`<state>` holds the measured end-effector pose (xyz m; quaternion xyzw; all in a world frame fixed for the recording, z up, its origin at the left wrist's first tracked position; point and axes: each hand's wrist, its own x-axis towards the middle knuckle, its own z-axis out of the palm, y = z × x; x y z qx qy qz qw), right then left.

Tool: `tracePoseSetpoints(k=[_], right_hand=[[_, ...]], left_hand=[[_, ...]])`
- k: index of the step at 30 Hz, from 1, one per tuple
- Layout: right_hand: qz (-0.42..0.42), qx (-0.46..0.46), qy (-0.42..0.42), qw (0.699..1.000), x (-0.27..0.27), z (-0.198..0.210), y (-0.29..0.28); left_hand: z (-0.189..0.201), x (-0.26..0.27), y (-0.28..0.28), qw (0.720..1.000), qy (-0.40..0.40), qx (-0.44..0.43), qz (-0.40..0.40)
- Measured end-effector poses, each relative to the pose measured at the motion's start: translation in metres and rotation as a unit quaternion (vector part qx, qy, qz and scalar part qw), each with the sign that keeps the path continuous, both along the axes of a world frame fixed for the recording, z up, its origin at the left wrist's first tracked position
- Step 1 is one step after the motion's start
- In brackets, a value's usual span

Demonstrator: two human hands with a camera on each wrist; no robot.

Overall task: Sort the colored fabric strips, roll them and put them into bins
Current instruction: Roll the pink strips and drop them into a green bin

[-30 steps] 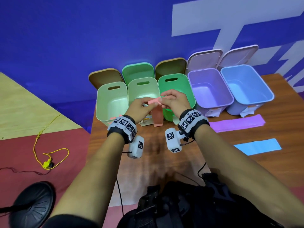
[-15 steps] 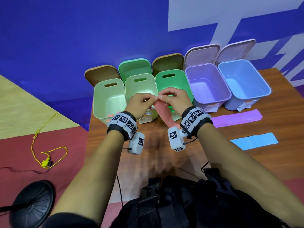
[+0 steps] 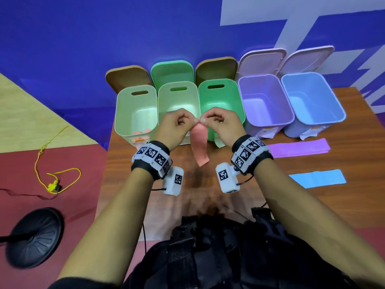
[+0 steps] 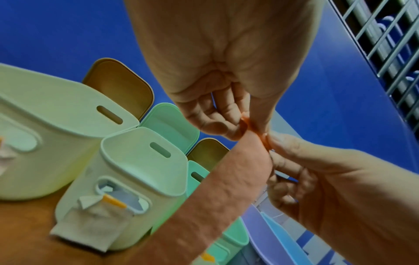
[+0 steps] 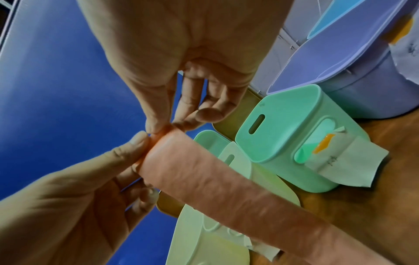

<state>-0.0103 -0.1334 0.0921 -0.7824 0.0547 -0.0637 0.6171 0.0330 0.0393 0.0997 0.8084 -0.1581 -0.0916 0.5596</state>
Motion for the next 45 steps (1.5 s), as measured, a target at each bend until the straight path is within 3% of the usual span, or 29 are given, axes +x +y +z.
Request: tracePoseSetpoints(k=[7,12,45], right_hand=[[-0.006,0.072,0.02,0.997,-0.02,-0.013,0.004],[-0.013,0.109,0.046,0.993,-0.028,-0.024,0.01],[-0.027,0.126,0.059,0.99,-0.022,-0.017,-0.003]], left_hand=[[-0.018,-0.024,-0.001,0.995,0.061,-0.073,0.023],[-0.024,-0.03,0.002,0.996,0.053,-0.073,0.015],[-0.032,-0.024,-0.009,0.986,0.108,-0.13,0.01]])
